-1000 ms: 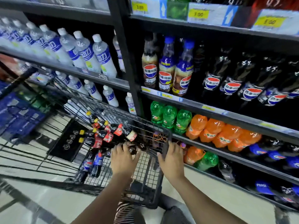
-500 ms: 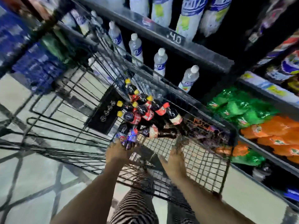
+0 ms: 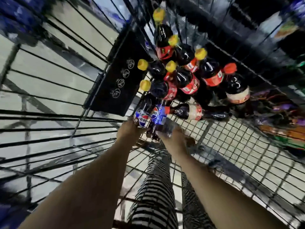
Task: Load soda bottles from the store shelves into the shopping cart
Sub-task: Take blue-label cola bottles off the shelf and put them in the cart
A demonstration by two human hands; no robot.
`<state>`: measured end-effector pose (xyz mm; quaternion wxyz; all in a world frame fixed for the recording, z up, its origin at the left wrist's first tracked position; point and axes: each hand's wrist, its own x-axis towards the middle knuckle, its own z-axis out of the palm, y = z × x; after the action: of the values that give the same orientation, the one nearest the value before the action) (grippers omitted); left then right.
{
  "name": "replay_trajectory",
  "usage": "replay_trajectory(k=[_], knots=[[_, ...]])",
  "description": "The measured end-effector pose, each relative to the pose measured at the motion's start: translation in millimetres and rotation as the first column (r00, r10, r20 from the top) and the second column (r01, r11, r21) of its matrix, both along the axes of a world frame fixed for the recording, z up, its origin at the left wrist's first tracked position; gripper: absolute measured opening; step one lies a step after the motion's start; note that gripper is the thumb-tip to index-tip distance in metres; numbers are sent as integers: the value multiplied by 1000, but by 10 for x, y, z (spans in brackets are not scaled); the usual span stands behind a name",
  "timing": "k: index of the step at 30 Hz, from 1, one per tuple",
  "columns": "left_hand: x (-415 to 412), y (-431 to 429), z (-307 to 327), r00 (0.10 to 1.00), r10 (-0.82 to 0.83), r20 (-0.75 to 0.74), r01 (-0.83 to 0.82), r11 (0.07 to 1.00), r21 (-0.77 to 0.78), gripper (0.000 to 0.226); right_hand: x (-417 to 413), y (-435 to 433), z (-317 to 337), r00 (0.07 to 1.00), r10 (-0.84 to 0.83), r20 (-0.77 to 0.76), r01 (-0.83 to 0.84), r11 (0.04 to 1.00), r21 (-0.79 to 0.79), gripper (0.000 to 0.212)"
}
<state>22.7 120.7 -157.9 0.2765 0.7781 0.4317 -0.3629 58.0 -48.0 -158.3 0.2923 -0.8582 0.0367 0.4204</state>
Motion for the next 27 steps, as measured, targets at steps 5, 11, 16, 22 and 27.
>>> replay_trajectory(k=[5,11,16,22,27], knots=[[-68,-28,-105,1000,26,-7,-25,990,136,63,-119,192,-451,994,-105,-2,105,994,29,84],[-185,-137,-222,996,51,73,-61,988,142,74,-87,304,-582,969,-246,-16,246,966,84,78],[-240,-152,-313,997,41,58,-50,984,172,80,76,310,-439,948,-304,-93,316,928,198,26],[-218,-168,-344,1000,9,-5,-8,995,97,72,304,19,-350,929,-210,-304,288,928,238,39],[-281,-40,-387,987,149,56,-143,986,-90,59,397,-119,-412,922,-119,-368,219,944,245,41]])
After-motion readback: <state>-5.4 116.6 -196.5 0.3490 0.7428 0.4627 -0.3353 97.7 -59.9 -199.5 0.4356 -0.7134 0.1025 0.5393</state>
